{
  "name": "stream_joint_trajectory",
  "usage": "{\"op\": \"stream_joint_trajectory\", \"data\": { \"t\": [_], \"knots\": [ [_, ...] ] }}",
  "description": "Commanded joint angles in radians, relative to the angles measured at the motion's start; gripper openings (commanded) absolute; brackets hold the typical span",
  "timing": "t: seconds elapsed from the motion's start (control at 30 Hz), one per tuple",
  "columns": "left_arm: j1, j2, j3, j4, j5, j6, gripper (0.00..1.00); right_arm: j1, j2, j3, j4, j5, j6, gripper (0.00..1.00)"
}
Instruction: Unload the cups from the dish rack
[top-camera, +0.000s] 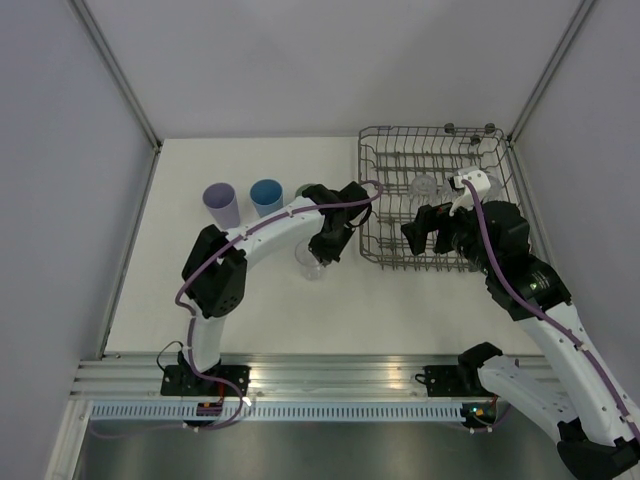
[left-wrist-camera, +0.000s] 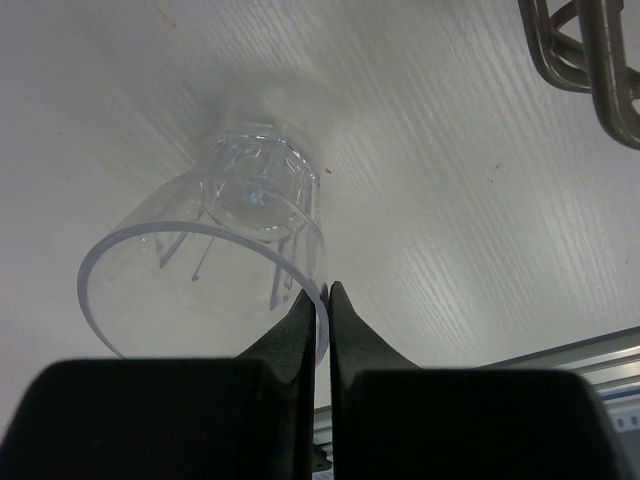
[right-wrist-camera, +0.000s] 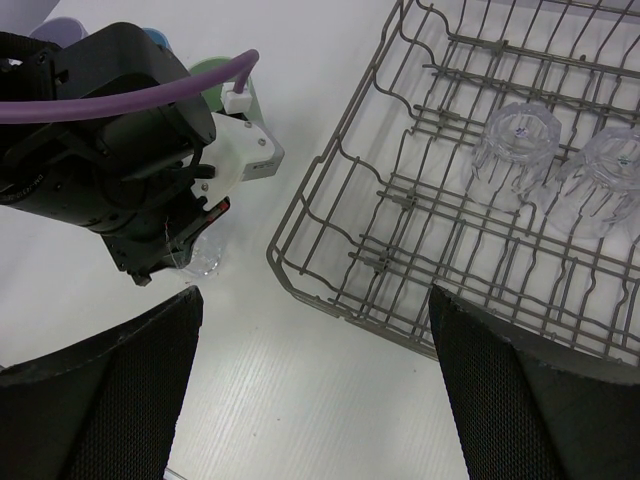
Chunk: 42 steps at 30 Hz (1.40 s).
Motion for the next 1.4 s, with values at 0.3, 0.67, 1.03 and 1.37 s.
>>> {"op": "stream_joint_trajectory", "data": {
  "t": [0.3,0.67,1.03,1.37],
  "knots": [
    [-0.004,-0.041,-0.017,0.047,0.039,0.041,0.2,0.004,-0.012,0.019,0.003,0.01,-0.018,0.98],
    [-0.006,-0.164,-0.017,0.042,0.059,0.02,0.62,0.004,0.015,0.033,0.003,0.045,-0.017,0.98],
    [0.002,-0.456,-0.083,0.133,-0.15,-0.061,1.0,0.004,0.078,0.061,0.058,0.221,0.04,0.98],
    [0.003,-0.779,-0.332,0.286,-0.509,-0.146,1.0,-0.021,0.369,0.131,0.087,0.304,-0.009,0.98]
  ]
}}
